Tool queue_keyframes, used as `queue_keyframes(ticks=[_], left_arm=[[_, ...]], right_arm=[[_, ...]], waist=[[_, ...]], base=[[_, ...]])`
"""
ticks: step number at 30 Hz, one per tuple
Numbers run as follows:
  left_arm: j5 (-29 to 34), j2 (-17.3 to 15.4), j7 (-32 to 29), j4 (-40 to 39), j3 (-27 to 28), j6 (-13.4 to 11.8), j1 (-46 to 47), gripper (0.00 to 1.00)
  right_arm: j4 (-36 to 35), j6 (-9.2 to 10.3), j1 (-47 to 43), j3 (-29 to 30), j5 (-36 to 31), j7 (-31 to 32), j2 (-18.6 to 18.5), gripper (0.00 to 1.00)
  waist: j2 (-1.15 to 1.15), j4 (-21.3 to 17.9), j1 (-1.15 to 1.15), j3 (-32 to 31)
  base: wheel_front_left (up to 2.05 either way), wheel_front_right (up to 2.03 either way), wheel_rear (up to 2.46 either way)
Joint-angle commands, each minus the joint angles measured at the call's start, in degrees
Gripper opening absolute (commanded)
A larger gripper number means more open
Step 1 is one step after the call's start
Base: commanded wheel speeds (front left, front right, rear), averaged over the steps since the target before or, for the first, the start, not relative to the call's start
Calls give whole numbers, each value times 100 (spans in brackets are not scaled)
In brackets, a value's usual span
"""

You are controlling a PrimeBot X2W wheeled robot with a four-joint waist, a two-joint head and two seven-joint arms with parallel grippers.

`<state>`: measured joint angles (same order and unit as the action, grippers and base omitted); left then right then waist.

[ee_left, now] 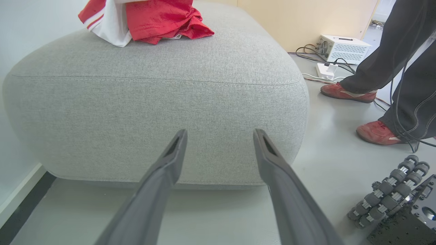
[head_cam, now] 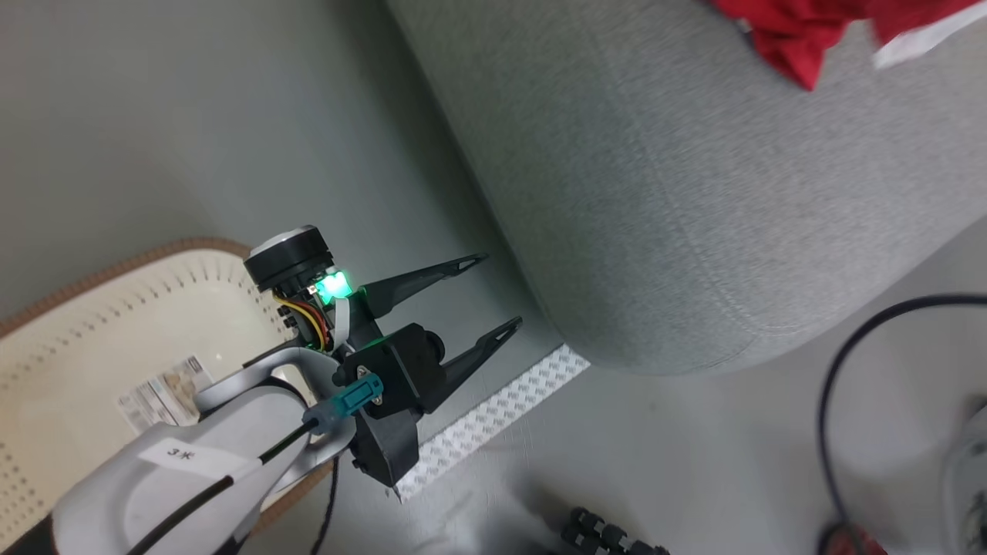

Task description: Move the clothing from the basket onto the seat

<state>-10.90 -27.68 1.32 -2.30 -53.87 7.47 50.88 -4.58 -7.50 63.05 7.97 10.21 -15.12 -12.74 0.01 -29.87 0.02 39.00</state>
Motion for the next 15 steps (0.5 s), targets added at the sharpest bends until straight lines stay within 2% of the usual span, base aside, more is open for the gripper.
queue_keyframes(ticks=[1,7,11,15], left_arm=[[-5,-105,-47,-90,-28,1,119,100],[-177,-232,-116,-267,-187,2,239,100],[-198,-290,-139,-272,-210,2,231,100],[-207,-361,-167,-286,-160,-62,244,100]], right_arm=[[130,3,334,72,33,1,-228,0],[560,2,679,275,-112,1,-673,0],[864,3,433,321,-242,1,-633,0],[1885,3,141,358,-400,0,-445,0]], waist=[[-1,166,-2,600],[-1,257,-2,902],[-1,289,-2,988],[-1,317,-2,1057]], base=[[0,0,0],[0,0,0],[0,0,0],[0,0,0]])
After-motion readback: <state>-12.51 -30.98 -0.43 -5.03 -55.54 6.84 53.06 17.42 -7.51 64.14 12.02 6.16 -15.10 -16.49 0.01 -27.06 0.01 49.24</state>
